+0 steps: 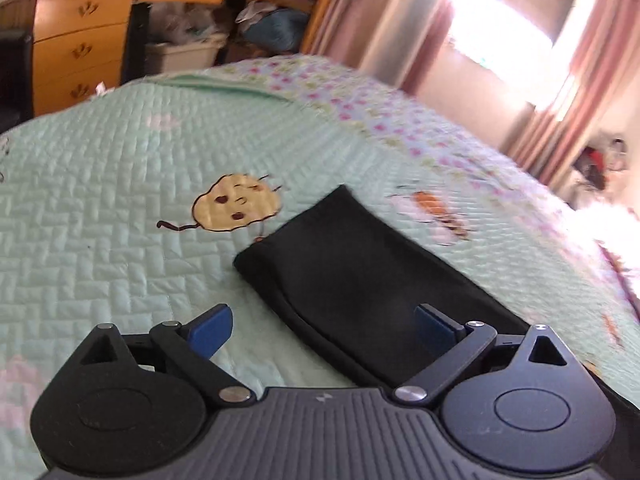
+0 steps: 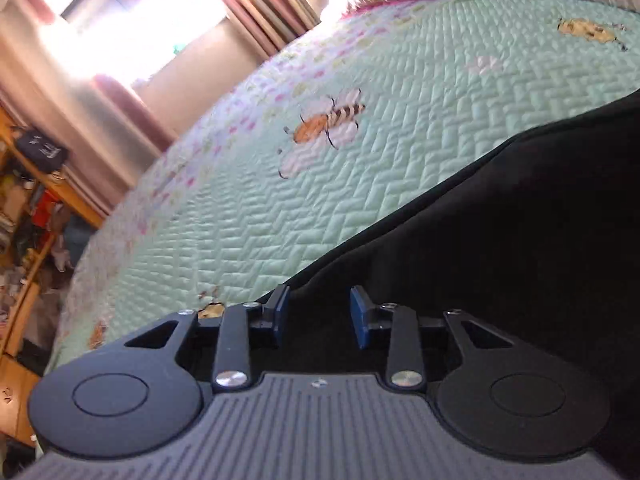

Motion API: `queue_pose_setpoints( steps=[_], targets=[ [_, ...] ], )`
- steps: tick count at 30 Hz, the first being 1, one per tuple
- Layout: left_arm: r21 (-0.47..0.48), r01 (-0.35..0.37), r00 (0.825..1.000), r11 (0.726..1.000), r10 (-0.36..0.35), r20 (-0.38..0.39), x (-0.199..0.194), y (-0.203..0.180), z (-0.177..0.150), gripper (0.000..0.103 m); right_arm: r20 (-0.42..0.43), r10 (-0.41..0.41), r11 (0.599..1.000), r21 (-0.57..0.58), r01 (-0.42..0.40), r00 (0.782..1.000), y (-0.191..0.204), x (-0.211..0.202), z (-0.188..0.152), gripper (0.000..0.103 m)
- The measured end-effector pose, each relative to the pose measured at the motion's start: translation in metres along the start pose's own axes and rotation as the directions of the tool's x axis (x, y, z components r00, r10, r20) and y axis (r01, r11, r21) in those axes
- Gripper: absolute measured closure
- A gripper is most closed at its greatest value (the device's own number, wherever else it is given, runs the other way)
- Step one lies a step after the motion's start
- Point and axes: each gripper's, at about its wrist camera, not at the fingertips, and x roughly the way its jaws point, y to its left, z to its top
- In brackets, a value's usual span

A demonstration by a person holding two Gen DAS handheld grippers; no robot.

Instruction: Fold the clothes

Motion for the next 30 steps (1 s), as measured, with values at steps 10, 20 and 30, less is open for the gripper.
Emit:
queue_pose_setpoints(
  steps=[10,20,30],
  targets=[
    [0.137,0.232,0.971,0.963,-0.220,-0.093,-0.200,-0.009,-0.128,0.001,-0.335,0.404,0.860,-0.177,-0.478,0.851,0.036,-0.139,-0.124,0.045],
    [0.122,-0.161,0.970,0.980,0.179,-0.165,-0.206,0.084,-0.211,0.007,-0.406,0.359,0.841,-0.250,-0.480,0.840,0.098,-0.144,-0.222,0.057],
    [0.125,-0.201,0.960,0.972,0.221,-0.173,-0.212,0.084,-0.213,0.002,-0.345,0.143,0.931,-0.271,-0.245,0.927,0.047,-0.168,-0.214,0.048]
  ],
)
